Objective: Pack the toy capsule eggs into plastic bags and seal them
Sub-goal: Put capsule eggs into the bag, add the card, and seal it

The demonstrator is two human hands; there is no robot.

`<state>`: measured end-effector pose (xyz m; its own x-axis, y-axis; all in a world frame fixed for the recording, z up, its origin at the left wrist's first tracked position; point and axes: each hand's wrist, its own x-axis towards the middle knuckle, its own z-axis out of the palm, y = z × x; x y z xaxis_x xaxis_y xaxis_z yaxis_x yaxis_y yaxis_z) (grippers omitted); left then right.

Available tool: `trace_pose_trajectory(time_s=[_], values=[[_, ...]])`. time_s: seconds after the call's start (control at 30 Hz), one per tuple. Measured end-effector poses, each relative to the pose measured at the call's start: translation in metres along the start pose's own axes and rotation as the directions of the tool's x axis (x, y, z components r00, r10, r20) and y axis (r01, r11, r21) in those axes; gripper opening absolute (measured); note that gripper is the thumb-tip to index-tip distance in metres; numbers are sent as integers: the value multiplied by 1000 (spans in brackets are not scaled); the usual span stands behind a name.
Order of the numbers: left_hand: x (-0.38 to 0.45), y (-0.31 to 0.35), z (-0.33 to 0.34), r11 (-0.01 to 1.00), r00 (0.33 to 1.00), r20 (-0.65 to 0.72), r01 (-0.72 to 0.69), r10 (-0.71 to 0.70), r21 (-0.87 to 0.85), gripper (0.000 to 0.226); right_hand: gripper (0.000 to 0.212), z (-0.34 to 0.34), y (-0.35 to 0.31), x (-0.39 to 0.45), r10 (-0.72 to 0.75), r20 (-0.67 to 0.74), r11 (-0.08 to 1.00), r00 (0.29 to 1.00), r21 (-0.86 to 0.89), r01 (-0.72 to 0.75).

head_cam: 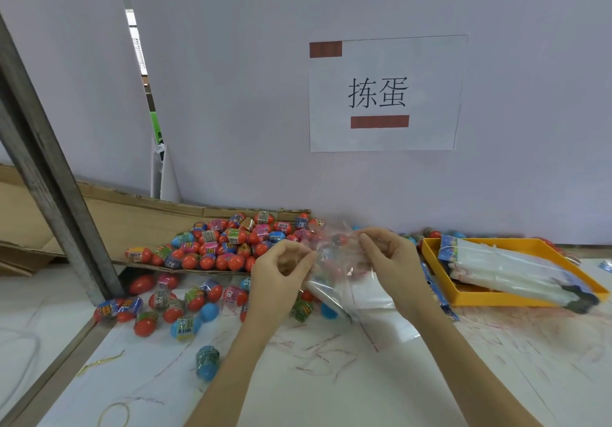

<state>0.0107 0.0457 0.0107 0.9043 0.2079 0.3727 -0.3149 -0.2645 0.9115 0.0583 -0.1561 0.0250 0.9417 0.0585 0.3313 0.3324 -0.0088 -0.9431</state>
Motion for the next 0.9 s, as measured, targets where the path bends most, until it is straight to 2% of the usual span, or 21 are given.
trace_pose_trajectory(time_s=[0.13,0.23,0.27,0.33,0.4,0.5,0.57,0.67,0.73,0.8,0.83,0.9], values=[[1,-2,-2,997,993,-121,-5,13,73,4,13,-3,12,3,-74,-133,926,988,-377,18],[3,-2,-6,1000,980,-201,-3,8,26,4,23,-5,18,2,-58,-109,746,992,-665,-30],[4,-2,-7,1000,978,-209,-3,6,16,6,20,-4,19,1,-86,-120,683,989,-730,-29],[5,-3,-8,1000,977,-212,-5,6,6,12,12,-4,15,2,-185,-169,654,968,-757,-7],[6,-3,-7,1000,982,-187,-14,13,-8,19,8,-5,9,4,-238,-208,730,949,-683,33],[6,-4,-3,999,990,-139,-3,-2,-35,23,16,-4,7,5,-113,-181,880,977,-474,14],[7,-6,-3,1000,994,-107,16,-18,-20,25,23,-1,7,3,-35,-96,907,995,-421,-9],[7,-6,-3,999,998,-60,30,-31,-16,29,22,2,8,2,43,25,891,999,-452,-27],[4,-2,-4,999,997,-69,36,-39,-38,29,19,4,6,0,173,84,962,981,-230,-149],[5,-2,-5,986,992,-45,110,-117,-125,25,18,6,3,-3,200,139,980,970,-21,-199],[5,3,-7,960,983,-7,176,-182,-218,24,20,7,2,-4,184,154,982,971,19,-189],[4,11,-6,879,958,95,285,-269,-381,23,33,8,0,-4,202,239,962,950,132,-238]])
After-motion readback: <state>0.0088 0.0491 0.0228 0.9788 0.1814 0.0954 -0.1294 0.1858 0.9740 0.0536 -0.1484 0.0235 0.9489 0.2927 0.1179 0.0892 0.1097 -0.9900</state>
